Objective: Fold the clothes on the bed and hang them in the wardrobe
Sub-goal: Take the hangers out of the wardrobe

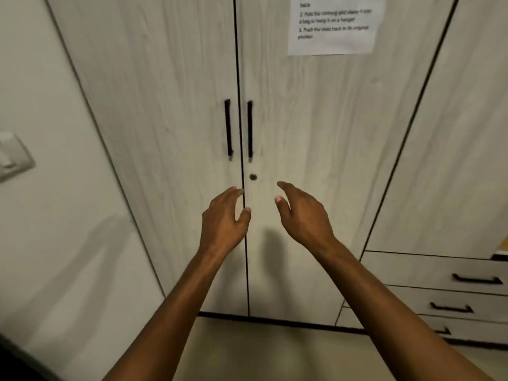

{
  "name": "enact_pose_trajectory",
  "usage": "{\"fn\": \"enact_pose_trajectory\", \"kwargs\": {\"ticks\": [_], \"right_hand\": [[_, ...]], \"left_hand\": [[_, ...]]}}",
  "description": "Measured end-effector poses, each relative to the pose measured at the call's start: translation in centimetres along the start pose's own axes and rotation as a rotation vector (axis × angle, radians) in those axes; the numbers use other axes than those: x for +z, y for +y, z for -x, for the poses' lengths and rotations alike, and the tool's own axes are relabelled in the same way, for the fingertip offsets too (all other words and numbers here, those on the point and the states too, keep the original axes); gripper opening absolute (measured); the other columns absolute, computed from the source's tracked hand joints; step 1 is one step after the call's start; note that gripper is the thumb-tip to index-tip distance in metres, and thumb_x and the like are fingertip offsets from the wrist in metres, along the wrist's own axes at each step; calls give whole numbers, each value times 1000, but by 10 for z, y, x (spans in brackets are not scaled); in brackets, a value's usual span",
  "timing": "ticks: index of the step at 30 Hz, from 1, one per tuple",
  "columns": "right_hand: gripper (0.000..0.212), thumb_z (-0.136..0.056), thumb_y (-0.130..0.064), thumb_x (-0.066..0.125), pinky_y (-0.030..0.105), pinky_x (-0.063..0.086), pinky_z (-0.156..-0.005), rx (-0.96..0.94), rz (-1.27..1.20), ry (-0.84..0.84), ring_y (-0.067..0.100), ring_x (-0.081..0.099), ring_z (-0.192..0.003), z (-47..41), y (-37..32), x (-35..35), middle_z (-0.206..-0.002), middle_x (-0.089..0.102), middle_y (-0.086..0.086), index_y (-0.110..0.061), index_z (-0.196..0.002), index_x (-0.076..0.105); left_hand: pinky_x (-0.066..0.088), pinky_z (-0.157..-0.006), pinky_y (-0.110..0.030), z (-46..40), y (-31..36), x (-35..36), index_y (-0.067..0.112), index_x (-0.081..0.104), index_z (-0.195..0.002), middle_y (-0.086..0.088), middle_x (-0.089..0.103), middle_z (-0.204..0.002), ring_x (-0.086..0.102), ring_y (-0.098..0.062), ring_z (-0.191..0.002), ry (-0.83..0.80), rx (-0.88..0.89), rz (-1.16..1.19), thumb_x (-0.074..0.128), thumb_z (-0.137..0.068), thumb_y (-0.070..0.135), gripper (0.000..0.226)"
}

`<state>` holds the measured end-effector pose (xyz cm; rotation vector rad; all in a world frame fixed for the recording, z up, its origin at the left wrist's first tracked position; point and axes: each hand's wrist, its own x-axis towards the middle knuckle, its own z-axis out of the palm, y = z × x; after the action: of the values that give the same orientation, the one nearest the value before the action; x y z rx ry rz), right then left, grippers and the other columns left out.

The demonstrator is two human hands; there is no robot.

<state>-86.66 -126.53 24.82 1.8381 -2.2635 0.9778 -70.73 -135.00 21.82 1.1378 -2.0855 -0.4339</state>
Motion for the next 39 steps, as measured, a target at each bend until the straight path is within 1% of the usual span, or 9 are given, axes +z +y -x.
{"fn": "enact_pose_trajectory", "kwargs": {"ticks": [3,7,10,13,19,24,29,33,39], "right_hand": [[45,-106,-33,38,32,40,-103,43,-102,24,23,53,-129,-74,-24,17,-143,55,3,-17,-148,40],[46,-105,-26,44,11,38,-93,148,-302,66,23,58,-123,-151,-37,29,-141,56,4,-14,-149,38],[54,-103,-25,47,32,36,-111,223,-399,57,25,43,-139,-203,-38,39,-154,41,8,-14,-153,30],[58,-102,-21,48,36,34,-113,297,-486,14,26,39,-141,-239,-40,48,-157,35,9,-15,-155,24],[38,-96,-10,53,28,46,-78,360,-639,2,19,56,-100,-283,-34,67,-110,57,2,-13,-132,43],[25,-94,-7,51,38,51,-89,332,-665,42,26,61,-100,-281,-22,82,-108,63,8,-14,-117,54],[16,-100,-16,49,27,47,-66,271,-594,160,17,58,-81,-261,-33,87,-97,62,5,-10,-115,52],[17,-102,-19,49,21,48,-68,193,-604,206,13,62,-85,-218,-37,78,-103,64,3,-13,-118,53],[24,-102,-21,51,6,44,-77,134,-620,237,1,59,-98,-128,-40,45,-112,62,-7,-21,-127,52]], "left_hand": [[27,-116,-30,-71,-26,-18,19,41,-150,0,41,-156,36,-18,-144,7,1,55,56,-100,27,53],[34,-117,-39,-153,-38,-27,17,36,-152,-2,40,-156,40,-19,-142,17,11,188,55,-100,25,56],[34,-117,-40,-203,-38,-26,15,33,-154,-4,38,-157,40,-21,-142,12,21,248,56,-99,23,59],[36,-110,-30,-232,-35,-22,13,37,-150,-6,44,-151,44,-22,-137,39,58,288,55,-99,18,55],[29,-120,-33,-266,-36,1,18,29,-156,-3,33,-160,33,-17,-146,-122,63,383,51,-101,10,60],[30,-119,-33,-269,-29,12,16,29,-156,-6,35,-159,35,-19,-145,-106,11,468,45,-104,12,55],[26,-109,-20,-250,-28,13,16,32,-155,-5,38,-157,38,-17,-143,-62,-35,541,37,-108,20,47],[32,-108,-19,-230,-24,11,17,43,-149,-2,49,-149,45,-14,-136,-36,-38,585,37,-108,21,42],[50,-104,-45,-170,-14,21,24,62,-131,3,68,-125,63,-14,-117,8,-74,640,41,-93,50,51]]}}
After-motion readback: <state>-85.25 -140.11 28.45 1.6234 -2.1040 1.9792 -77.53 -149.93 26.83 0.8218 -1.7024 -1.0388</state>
